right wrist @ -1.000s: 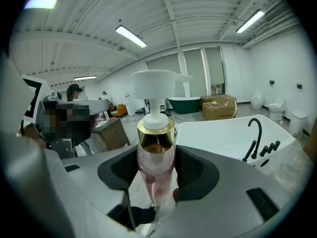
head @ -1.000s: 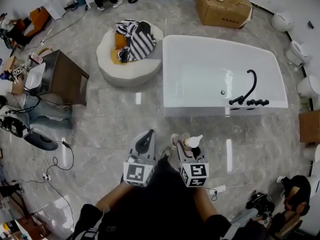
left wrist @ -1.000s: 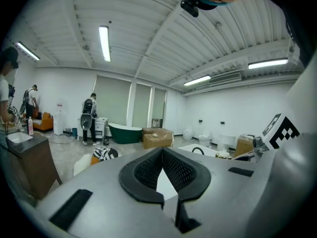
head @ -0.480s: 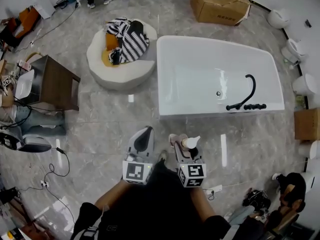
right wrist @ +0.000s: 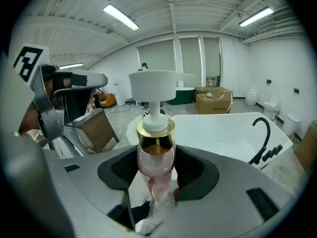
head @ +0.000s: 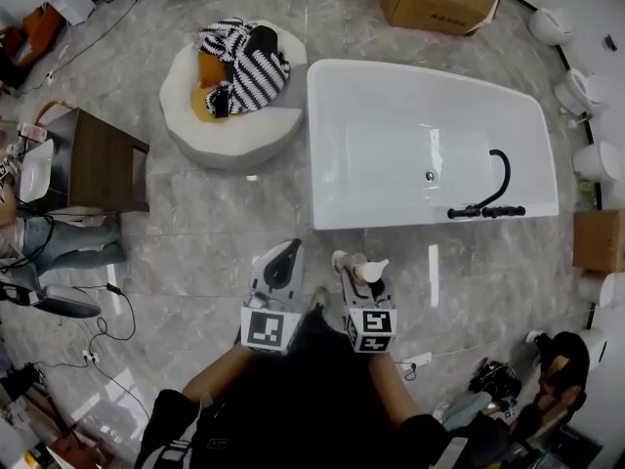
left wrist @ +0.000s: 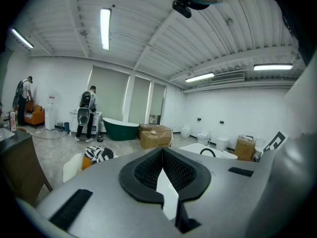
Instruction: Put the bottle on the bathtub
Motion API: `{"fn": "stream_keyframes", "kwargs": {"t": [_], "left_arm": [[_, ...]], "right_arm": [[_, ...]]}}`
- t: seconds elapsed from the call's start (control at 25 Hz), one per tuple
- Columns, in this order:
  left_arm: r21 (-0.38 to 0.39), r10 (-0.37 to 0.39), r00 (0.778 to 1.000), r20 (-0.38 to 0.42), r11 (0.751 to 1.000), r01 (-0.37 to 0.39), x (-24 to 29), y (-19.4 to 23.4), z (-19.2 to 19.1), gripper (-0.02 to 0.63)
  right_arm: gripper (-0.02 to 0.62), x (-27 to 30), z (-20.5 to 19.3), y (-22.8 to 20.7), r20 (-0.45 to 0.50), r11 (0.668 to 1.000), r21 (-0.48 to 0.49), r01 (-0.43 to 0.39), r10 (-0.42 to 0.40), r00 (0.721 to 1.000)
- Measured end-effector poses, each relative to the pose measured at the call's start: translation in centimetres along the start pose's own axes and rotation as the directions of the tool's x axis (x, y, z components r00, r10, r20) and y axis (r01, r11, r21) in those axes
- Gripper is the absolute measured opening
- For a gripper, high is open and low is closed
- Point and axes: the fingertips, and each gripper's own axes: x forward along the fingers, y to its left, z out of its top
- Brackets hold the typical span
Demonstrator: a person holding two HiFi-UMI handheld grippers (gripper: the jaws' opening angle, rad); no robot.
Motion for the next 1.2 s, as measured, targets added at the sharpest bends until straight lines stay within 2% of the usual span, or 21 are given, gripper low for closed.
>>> {"fn": "stream_keyframes", "kwargs": {"t": [0.48, 0.88, 1.2], "left_arm": [[-0.027, -0.019, 1.0, -0.02, 0.999, 0.018, 5.3, 4.4, -0.3, 0.017], [-0.064, -0.019, 0.999, -0.033, 0.998, 0.017, 7.5, 7.0, -0.8, 0.017], [-0.063, -0.032, 0.998, -0.062, 0.998, 0.028, 8.7, 8.8, -1.7, 0.017]], "right_arm": [[0.213, 9.1, -1.5, -0.9, -0.104, 1.0, -0.002, 0.023, -0.023, 0.994], [0.213, 15.4, -4.5, -1.2, -0.182, 0.999, 0.01, 0.044, -0.041, 0.982], [0.213, 20.4, -7.5, -1.8, -0.244, 0.997, 0.018, 0.074, -0.067, 0.967]]}}
